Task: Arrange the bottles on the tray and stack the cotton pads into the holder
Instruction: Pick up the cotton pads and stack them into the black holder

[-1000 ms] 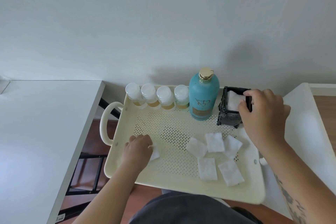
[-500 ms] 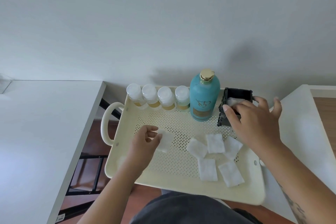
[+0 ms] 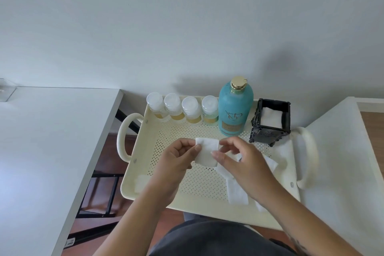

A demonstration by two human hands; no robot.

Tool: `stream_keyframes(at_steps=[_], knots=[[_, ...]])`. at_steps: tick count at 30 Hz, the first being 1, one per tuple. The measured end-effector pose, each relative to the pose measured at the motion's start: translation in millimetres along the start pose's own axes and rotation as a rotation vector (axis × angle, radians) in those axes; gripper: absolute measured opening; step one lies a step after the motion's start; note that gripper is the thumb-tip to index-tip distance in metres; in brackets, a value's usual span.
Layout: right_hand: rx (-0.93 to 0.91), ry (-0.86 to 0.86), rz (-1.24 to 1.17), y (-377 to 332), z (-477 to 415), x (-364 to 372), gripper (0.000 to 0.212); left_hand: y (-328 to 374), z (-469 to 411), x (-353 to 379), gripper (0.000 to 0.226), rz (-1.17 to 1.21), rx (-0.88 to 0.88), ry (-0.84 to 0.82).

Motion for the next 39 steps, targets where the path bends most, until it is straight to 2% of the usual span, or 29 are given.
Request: stream_keyframes(at_steps=[2, 3, 7, 9, 12, 17, 20, 27, 34, 39], knots=[[0.078, -0.076, -0.198, 13.3, -0.7, 17.7, 0.011, 0.0, 2.2, 1.5, 0.018, -0.038, -0.013, -0.012], [0.083, -0.079, -0.233, 15.9, -1.1, 20.5, 0.012, -0.8, 3.4, 0.1, 0.016, -0.068, -0.024, -0.009], [0.097, -0.043, -0.233, 18.9, -3.7, 14.4, 0.013, -7.3, 6.9, -26.6, 0.016, -0.209, -0.057, 0.075], [0.131, -0.034, -0.250, 21.4, -4.0, 11.1, 0.012, -11.5, 8.4, -50.5, 0.014, -0.398, -0.082, 0.139], [0.144, -0.021, -0.290, 22.5, -3.9, 8.9, 0.011, -14.2, 9.3, -87.3, 0.010, -0.838, -0.113, 0.197], [0.133, 0.024, -0.284, 24.6, -2.5, 2.2, 0.009, -37.0, 9.6, -126.5, 0.025, -1.367, -0.315, 0.159], [0.107, 0.045, -0.254, 20.9, -2.0, -2.8, 0.010, -47.7, 7.1, -127.5, 0.032, -1.545, -0.415, 0.090], [0.088, 0.070, -0.297, 20.0, 3.3, -7.8, 0.011, -54.8, 0.8, -121.0, 0.023, -1.659, -0.452, 0.102], [0.093, 0.113, -0.304, 23.3, 9.0, -17.1, 0.011, -54.8, 0.9, -122.2, 0.022, -1.633, -0.401, 0.112], [0.081, 0.144, -0.310, 23.2, 9.8, -25.1, 0.011, -61.1, 2.1, -121.0, 0.018, -1.606, -0.438, 0.063]])
Point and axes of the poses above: each hand's wrist, its own z-axis away from the middle knuckle, its own x-axis out of the palm, y = z × x, the point moved 10 cm from there along -z, towards the middle knuckle, and after that the axes turned 8 degrees about -y, right-handed, at the moved point
